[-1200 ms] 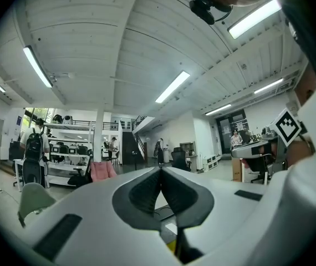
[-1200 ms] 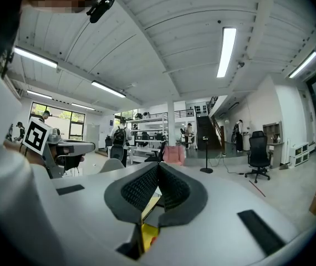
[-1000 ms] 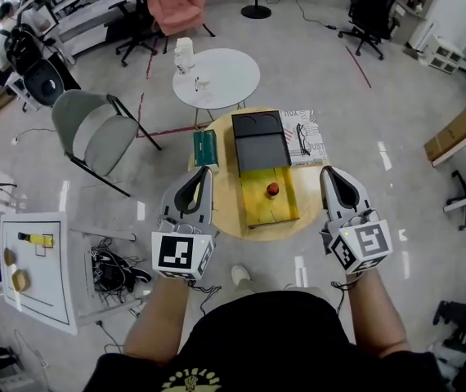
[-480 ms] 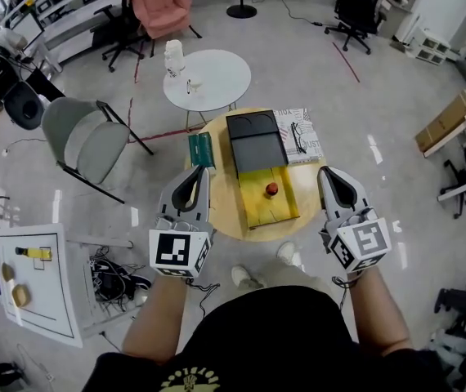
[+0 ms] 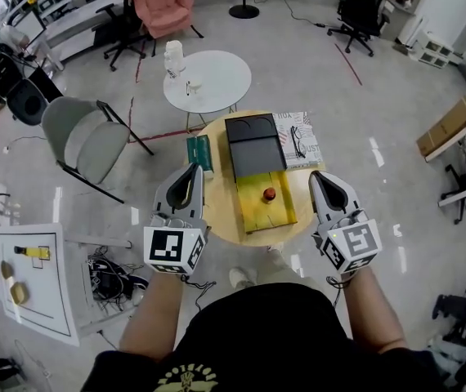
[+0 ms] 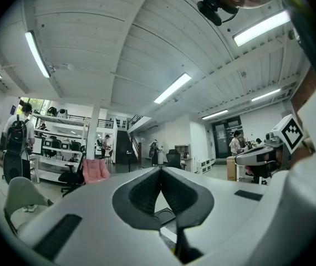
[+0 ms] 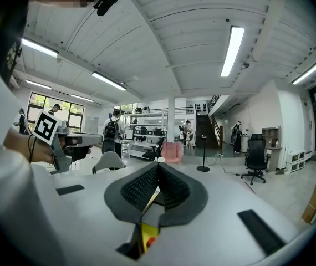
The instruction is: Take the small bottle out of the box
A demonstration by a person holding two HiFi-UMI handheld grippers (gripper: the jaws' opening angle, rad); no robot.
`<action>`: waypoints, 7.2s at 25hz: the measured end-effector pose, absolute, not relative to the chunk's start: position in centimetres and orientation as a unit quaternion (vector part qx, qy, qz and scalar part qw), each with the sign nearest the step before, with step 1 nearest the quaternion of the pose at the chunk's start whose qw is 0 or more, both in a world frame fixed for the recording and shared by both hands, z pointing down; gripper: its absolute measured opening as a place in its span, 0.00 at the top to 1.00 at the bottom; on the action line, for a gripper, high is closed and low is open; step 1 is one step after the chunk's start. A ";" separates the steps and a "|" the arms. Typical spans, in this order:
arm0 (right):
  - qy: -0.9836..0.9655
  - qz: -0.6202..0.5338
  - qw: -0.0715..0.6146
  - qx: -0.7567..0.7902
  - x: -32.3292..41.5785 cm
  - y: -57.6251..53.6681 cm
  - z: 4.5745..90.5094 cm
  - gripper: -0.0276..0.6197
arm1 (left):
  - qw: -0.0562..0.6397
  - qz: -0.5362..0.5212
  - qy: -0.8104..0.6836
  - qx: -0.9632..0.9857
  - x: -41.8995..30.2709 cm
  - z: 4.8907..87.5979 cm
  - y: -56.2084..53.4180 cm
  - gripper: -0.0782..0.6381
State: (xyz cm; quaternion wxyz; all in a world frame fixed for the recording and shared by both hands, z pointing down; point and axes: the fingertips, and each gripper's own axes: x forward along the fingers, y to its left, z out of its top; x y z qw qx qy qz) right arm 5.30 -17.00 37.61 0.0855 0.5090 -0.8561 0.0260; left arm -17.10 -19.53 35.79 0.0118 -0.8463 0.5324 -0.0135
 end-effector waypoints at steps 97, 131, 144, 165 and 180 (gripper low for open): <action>-0.859 0.173 0.345 0.336 1.3 -23.1 71.4 0.69 | 0.037 -0.108 0.603 -0.790 -17.6 41.3 -23.7 0.87; -0.886 0.127 0.311 0.320 1.8 -20.4 60.9 0.72 | 0.045 -0.088 0.579 -0.810 -15.1 39.8 -21.0 0.87; -0.891 0.118 0.298 0.321 1.9 -19.0 55.4 0.72 | 0.051 -0.078 0.560 -0.823 -13.3 39.0 -19.7 0.87; -0.899 0.101 0.267 0.331 1.9 -19.2 48.1 0.72 | 0.041 -0.065 0.546 -0.834 -12.1 37.9 -19.9 0.87; -0.908 0.083 0.230 0.339 0.8 -19.4 42.8 0.72 | 0.032 -0.064 0.538 -0.840 -12.2 36.7 -20.1 0.87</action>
